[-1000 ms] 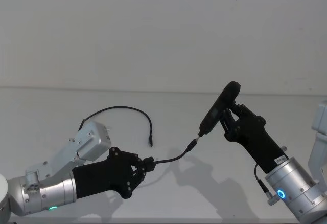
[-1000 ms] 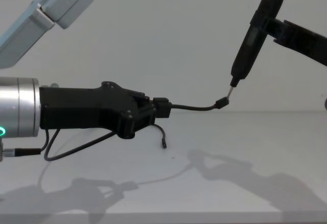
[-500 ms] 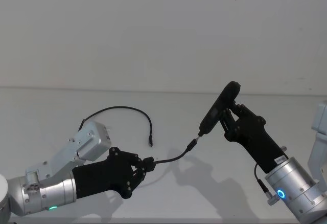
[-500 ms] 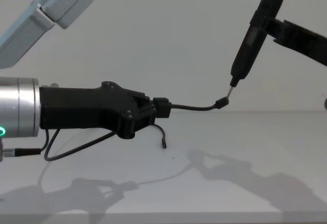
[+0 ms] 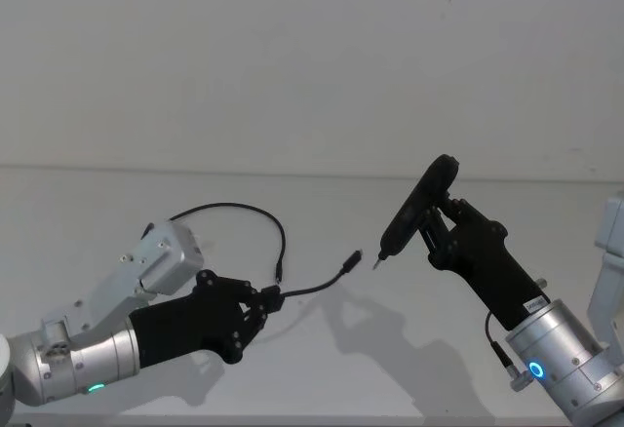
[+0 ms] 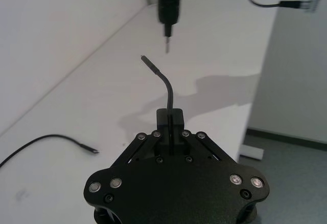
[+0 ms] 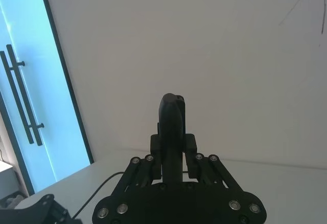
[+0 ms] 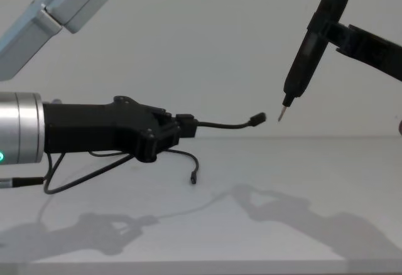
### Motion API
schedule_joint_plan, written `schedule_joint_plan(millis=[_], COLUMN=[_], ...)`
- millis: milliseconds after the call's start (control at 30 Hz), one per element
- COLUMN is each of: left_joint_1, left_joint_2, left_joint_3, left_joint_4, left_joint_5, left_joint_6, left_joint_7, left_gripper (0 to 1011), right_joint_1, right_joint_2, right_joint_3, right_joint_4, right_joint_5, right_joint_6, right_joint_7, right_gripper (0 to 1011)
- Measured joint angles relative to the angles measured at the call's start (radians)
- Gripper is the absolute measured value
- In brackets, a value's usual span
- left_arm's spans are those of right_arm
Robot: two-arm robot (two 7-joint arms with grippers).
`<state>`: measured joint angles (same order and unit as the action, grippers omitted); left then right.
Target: Pick up the data cable with the one hand.
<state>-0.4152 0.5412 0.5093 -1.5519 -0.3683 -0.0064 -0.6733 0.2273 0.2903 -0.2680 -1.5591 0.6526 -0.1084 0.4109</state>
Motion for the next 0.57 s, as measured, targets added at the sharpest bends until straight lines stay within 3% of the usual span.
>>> schedule_joint_plan(millis=[567], left_joint_1=[-0.003], left_joint_2=[-0.005], left_joint_3=[-0.025], left_joint_4=[0.026], left_joint_5=[0.013], left_joint_6=[0.012], left_joint_7=[0.065], left_gripper=[41], right_joint_1=[0.000], right_joint_2=[0.000], right_joint_3=[0.000], right_joint_4=[0.000], right_joint_5=[0.000], right_joint_6=[0.000], right_joint_7=[0.000], right_gripper=[269])
